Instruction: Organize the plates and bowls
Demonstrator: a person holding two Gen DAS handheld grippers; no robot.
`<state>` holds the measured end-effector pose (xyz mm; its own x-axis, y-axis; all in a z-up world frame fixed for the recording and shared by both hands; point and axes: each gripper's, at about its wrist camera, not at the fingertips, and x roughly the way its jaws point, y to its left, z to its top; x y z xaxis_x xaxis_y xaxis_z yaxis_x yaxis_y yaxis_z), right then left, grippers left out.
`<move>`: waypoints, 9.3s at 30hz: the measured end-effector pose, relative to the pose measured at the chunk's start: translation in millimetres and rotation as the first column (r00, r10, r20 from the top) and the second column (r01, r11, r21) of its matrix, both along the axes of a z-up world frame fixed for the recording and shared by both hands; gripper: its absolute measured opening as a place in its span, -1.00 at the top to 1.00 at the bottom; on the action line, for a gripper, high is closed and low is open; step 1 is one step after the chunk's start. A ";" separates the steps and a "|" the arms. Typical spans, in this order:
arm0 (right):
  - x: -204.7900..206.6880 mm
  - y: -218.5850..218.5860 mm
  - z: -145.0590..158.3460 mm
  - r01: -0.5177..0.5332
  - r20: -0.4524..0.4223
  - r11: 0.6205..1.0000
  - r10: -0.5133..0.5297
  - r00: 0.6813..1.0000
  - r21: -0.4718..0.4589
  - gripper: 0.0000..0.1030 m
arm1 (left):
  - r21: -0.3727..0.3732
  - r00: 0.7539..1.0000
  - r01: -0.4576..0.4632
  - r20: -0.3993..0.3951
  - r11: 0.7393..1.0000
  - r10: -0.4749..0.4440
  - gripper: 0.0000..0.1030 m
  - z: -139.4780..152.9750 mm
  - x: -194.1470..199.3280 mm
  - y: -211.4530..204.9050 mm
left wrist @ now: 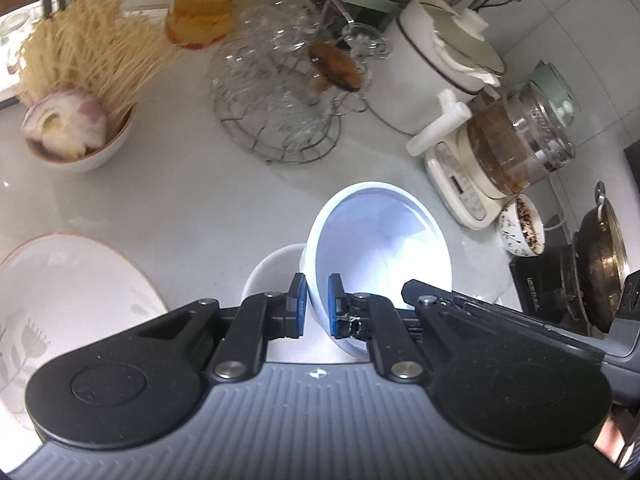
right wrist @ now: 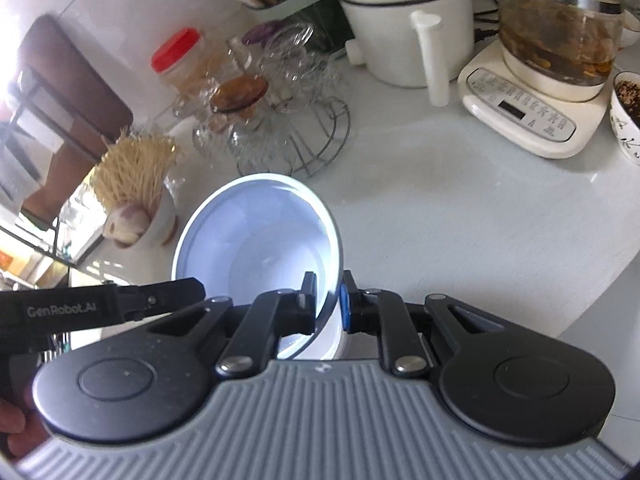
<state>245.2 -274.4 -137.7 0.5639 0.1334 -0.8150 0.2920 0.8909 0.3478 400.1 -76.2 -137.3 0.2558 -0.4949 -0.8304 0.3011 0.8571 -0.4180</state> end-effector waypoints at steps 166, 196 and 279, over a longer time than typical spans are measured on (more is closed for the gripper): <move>64.9 166.0 -23.4 -0.410 -0.108 0.900 0.426 0.898 0.146 0.67 | -0.014 0.913 -0.405 -0.068 0.914 0.403 0.35 -38.1 -40.3 211.0; 62.5 184.5 -32.4 -0.369 -0.106 0.928 0.373 0.922 0.051 0.48 | 0.047 0.933 -0.356 -0.038 0.933 0.358 0.00 -56.3 -34.4 212.6; -195.8 73.1 115.2 -0.334 0.408 0.914 0.403 0.819 -0.231 -1.00 | 0.103 0.775 -0.522 0.471 0.847 0.421 -0.94 122.3 -351.6 118.1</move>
